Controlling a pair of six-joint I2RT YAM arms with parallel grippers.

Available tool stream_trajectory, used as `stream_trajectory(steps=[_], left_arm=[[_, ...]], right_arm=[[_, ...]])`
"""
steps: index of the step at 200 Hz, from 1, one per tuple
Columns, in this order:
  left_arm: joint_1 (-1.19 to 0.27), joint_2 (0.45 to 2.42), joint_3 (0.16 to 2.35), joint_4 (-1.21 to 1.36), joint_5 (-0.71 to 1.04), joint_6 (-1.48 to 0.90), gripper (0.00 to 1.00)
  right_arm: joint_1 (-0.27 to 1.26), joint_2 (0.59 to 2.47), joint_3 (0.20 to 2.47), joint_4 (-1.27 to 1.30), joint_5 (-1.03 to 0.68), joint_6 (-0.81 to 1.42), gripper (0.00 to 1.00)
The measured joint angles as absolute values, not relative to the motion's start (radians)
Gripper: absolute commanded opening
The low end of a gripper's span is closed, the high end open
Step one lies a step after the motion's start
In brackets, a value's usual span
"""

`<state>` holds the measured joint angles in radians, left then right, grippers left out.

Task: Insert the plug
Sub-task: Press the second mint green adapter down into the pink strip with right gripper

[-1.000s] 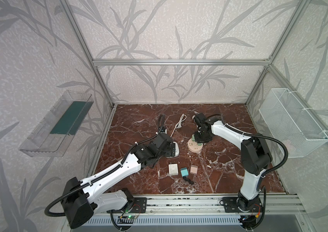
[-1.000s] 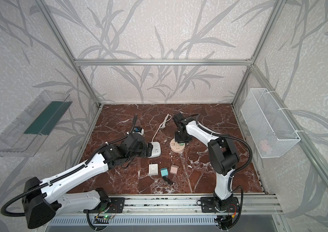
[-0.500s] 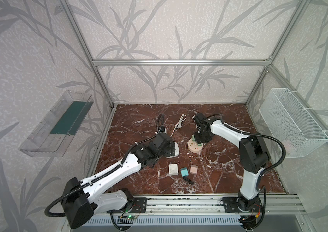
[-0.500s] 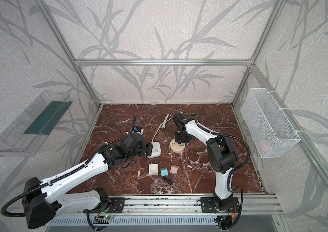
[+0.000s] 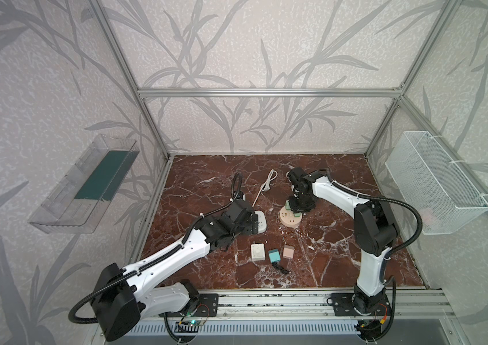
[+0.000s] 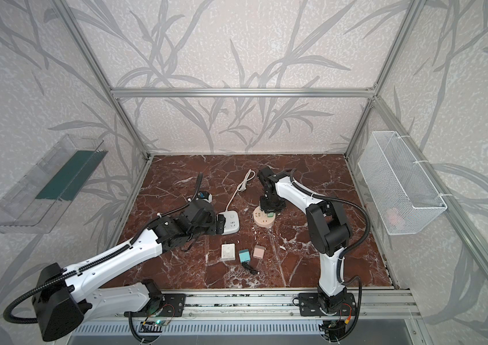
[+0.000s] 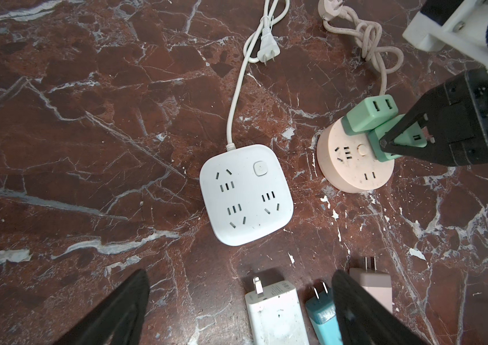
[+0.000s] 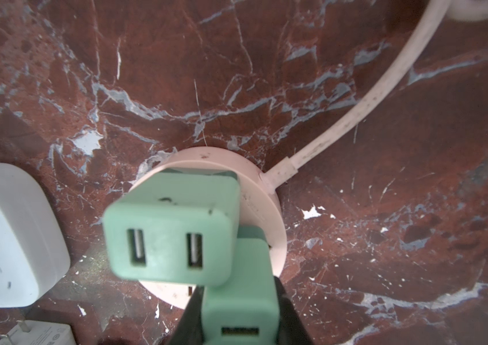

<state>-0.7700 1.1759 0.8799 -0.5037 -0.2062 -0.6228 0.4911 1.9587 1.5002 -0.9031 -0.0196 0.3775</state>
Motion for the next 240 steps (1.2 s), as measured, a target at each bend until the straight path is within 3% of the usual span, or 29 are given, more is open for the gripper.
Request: stream_trajectory(steps=[213, 240], left_arm=[[-0.744, 1.197, 0.872, -0.482, -0.154, -0.624, 0.94], [-0.745, 1.2, 0.873, -0.482, -0.15, -0.625, 0.94]], right_arm=[[0.493, 1.98, 1.501, -0.917, -0.021, 0.371, 0.0], [0.493, 1.969, 1.501, -0.911, -0.026, 0.361, 0.19]])
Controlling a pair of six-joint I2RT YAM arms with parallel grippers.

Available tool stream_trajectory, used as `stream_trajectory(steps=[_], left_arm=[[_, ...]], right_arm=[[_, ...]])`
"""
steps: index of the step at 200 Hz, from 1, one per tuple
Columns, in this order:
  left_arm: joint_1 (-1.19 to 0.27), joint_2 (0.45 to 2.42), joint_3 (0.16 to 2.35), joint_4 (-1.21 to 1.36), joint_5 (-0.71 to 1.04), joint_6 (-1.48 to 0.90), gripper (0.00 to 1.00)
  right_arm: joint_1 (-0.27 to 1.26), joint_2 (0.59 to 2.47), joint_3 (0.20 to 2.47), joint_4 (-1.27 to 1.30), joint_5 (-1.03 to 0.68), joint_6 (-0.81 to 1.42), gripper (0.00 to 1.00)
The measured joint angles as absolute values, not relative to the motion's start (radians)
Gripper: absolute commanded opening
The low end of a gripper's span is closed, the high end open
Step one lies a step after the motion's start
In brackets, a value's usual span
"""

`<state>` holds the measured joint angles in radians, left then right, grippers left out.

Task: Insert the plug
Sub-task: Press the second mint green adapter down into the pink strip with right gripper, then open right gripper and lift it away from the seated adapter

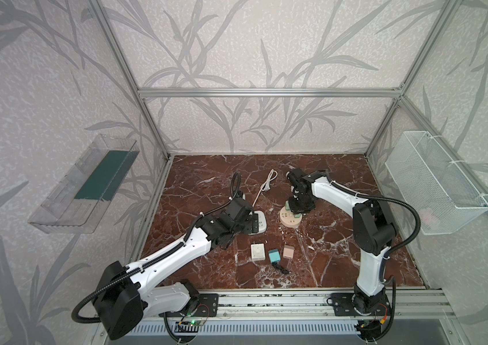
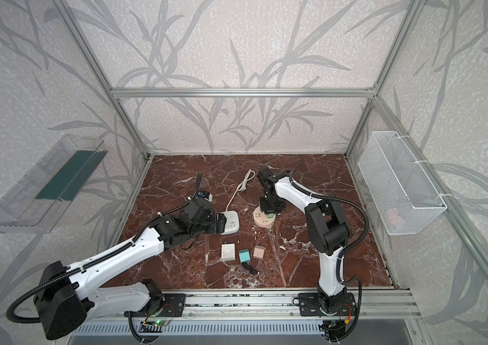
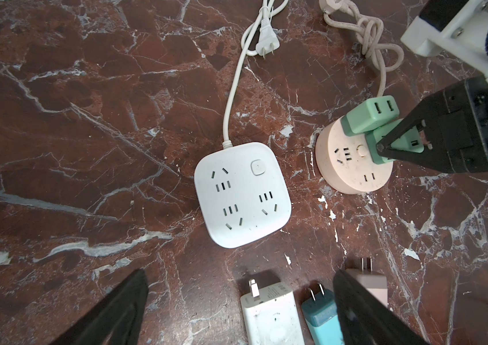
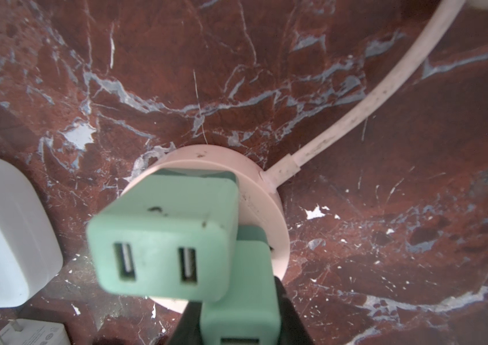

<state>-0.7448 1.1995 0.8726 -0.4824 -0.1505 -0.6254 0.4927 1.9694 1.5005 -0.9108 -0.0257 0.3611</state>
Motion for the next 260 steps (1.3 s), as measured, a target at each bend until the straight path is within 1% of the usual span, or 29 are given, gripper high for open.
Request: stream_trajectory(steps=[11, 35, 54, 88, 106, 137, 151, 178, 217, 230, 241, 260], left_arm=[[-0.744, 1.201, 0.874, -0.484, -0.15, -0.627, 0.94], [-0.744, 1.203, 0.877, -0.485, -0.147, -0.628, 0.94], [-0.744, 1.203, 0.877, -0.487, -0.147, -0.628, 0.94], [-0.745, 1.204, 0.881, -0.487, -0.146, -0.628, 0.94], [-0.745, 1.208, 0.882, -0.486, -0.142, -0.628, 0.94], [-0.745, 1.223, 0.882, -0.485, -0.131, -0.628, 0.94], [-0.744, 1.227, 0.882, -0.485, -0.128, -0.628, 0.94], [-0.745, 1.233, 0.882, -0.485, -0.127, -0.628, 0.95], [-0.745, 1.254, 0.882, -0.485, -0.12, -0.628, 0.94], [-0.744, 1.262, 0.883, -0.485, -0.112, -0.628, 0.94], [-0.745, 1.268, 0.884, -0.485, -0.103, -0.628, 0.94], [-0.746, 1.275, 0.89, -0.486, -0.093, -0.628, 0.94]], right_arm=[[0.492, 1.966, 1.497, -0.907, -0.027, 0.361, 0.24], [0.492, 1.959, 1.491, -0.902, -0.031, 0.362, 0.3], [0.492, 1.958, 1.491, -0.904, -0.038, 0.361, 0.37], [0.492, 1.958, 1.486, -0.963, -0.045, 0.357, 0.49], [0.492, 1.958, 1.486, -0.982, -0.046, 0.353, 0.57], [0.492, 1.94, 1.486, -1.005, -0.047, 0.349, 0.63], [0.492, 1.91, 1.486, -1.017, -0.046, 0.345, 0.63], [0.492, 1.776, 1.485, -1.047, -0.038, 0.338, 0.63], [0.492, 1.476, 1.452, -1.047, -0.035, 0.335, 0.64], [0.492, 1.36, 1.387, -1.001, -0.035, 0.349, 0.64], [0.492, 1.24, 1.283, -0.941, -0.054, 0.361, 0.64], [0.496, 1.096, 1.112, -0.855, -0.079, 0.392, 0.64]])
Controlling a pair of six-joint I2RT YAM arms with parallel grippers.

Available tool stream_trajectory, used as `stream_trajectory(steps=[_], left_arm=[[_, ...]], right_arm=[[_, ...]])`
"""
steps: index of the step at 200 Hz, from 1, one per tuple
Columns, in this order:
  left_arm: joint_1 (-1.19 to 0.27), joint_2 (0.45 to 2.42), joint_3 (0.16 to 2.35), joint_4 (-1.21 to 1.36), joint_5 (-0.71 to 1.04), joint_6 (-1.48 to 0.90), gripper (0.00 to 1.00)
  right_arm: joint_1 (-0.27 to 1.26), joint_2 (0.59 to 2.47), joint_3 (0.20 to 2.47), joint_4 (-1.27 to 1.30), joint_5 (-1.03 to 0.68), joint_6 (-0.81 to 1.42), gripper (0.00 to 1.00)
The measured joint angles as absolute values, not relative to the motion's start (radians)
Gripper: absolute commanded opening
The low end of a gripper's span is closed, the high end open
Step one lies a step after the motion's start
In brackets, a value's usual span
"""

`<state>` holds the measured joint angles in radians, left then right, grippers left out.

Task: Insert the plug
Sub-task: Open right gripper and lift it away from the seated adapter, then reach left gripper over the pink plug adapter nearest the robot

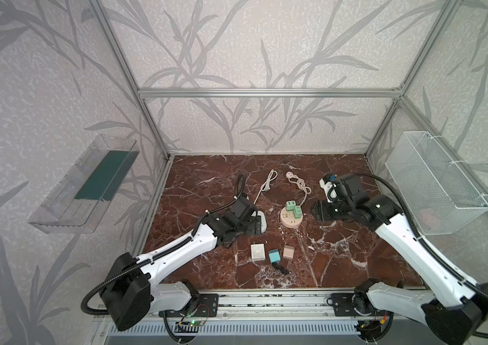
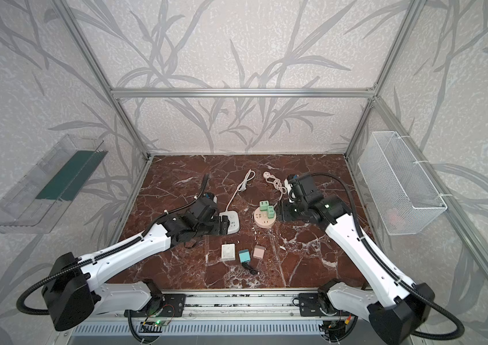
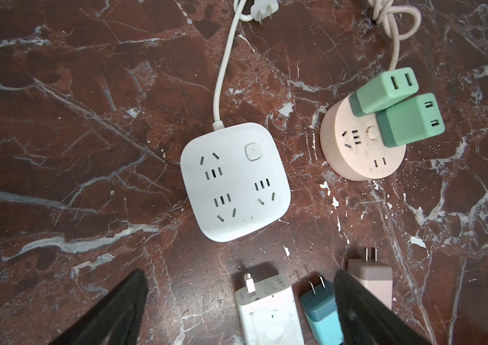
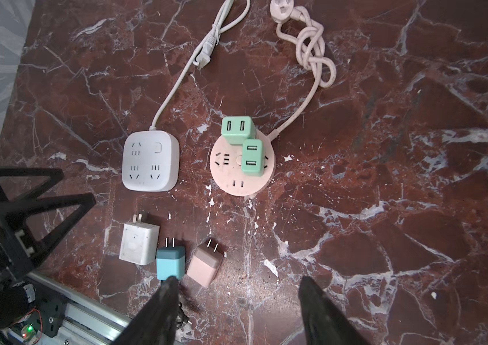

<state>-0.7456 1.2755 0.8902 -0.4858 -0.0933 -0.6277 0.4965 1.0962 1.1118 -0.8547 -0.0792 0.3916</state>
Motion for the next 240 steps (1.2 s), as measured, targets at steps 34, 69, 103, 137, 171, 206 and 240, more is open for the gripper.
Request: stream_trajectory(steps=[34, 69, 103, 137, 171, 206, 240], left_arm=[[-0.753, 1.298, 0.916, -0.49, -0.075, -0.627, 0.94], [-0.772, 1.347, 0.953, -0.509, -0.06, -0.623, 0.92], [-0.828, 1.398, 0.988, -0.533, -0.045, -0.624, 0.88], [-0.897, 1.458, 1.052, -0.591, -0.043, -0.62, 0.85], [-0.956, 1.523, 1.108, -0.619, -0.023, -0.603, 0.73], [-0.997, 1.628, 1.173, -0.633, 0.03, -0.568, 0.72], [-1.028, 1.726, 1.25, -0.661, 0.077, -0.544, 0.72]], right_arm=[[0.498, 1.057, 0.953, -0.8, -0.084, 0.446, 0.62], [0.498, 1.045, 0.833, -0.72, -0.099, 0.501, 0.58], [0.498, 1.052, 0.782, -0.681, -0.099, 0.532, 0.55], [0.498, 1.083, 0.781, -0.658, -0.099, 0.549, 0.52], [0.498, 1.09, 0.754, -0.64, -0.097, 0.561, 0.51], [0.498, 1.09, 0.743, -0.636, -0.091, 0.566, 0.52], [0.498, 1.092, 0.743, -0.625, -0.087, 0.568, 0.51]])
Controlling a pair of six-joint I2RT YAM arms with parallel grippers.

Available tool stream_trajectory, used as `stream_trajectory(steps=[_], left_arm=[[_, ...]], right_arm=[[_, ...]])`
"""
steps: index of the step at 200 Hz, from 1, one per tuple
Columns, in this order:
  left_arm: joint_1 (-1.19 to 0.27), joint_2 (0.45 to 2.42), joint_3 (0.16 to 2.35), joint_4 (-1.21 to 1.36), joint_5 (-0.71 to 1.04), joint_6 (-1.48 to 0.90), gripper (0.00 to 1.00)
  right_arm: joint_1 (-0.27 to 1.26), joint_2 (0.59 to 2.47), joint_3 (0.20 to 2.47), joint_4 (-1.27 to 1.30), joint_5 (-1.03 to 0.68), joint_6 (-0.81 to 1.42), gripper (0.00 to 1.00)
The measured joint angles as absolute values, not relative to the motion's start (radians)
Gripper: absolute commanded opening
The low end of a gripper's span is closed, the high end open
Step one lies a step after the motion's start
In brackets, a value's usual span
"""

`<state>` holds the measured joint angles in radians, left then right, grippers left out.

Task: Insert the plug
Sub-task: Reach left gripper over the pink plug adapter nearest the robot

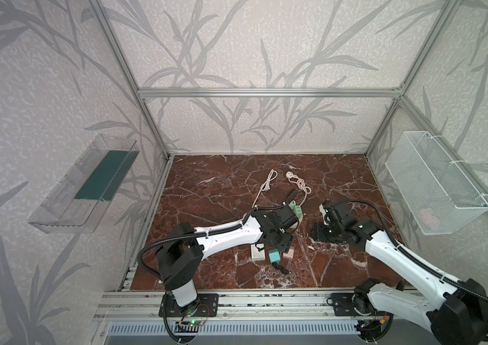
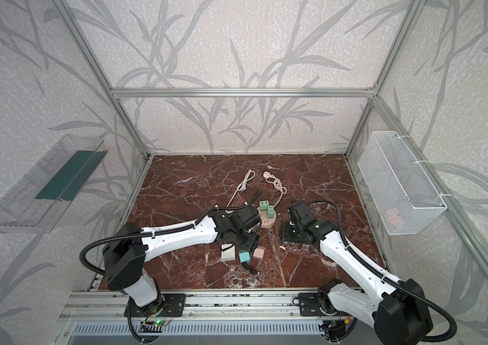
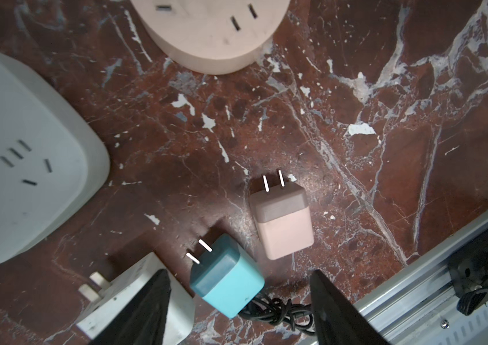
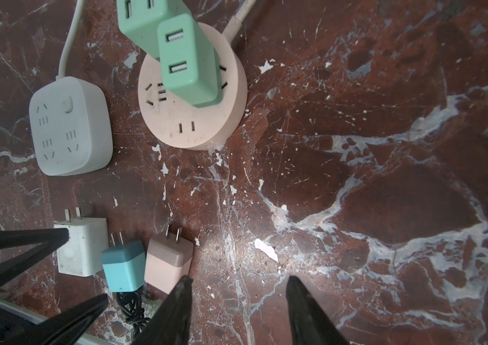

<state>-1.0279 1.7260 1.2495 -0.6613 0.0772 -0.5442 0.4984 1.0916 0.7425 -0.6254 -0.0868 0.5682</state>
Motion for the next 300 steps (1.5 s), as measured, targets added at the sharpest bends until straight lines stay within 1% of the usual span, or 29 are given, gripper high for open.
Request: stream_trajectory(steps=[28, 65, 110, 132, 177, 263, 300], left_arm=[[-1.038, 1.783, 1.312, -0.699, 0.111, -0.534, 0.73], [-1.045, 1.886, 1.462, -0.804, 0.125, -0.522, 0.74], [-1.045, 2.0, 1.6, -0.94, 0.134, -0.488, 0.73], [-1.046, 2.027, 1.62, -0.984, 0.141, -0.481, 0.72], [-1.046, 2.046, 1.639, -1.013, 0.17, -0.467, 0.66], [-1.046, 2.111, 1.705, -1.025, 0.2, -0.463, 0.66], [-1.046, 2.143, 1.726, -1.028, 0.206, -0.463, 0.64]], right_arm=[[0.498, 1.103, 0.743, -0.625, -0.084, 0.557, 0.53], [0.498, 1.096, 0.743, -0.642, -0.056, 0.542, 0.54], [0.49, 1.003, 0.72, -0.661, -0.027, 0.531, 0.55], [0.488, 0.969, 0.701, -0.666, -0.024, 0.53, 0.55], [0.484, 0.935, 0.677, -0.68, -0.016, 0.531, 0.55], [0.479, 0.926, 0.677, -0.679, -0.02, 0.527, 0.55], [0.479, 0.922, 0.677, -0.678, -0.031, 0.527, 0.55]])
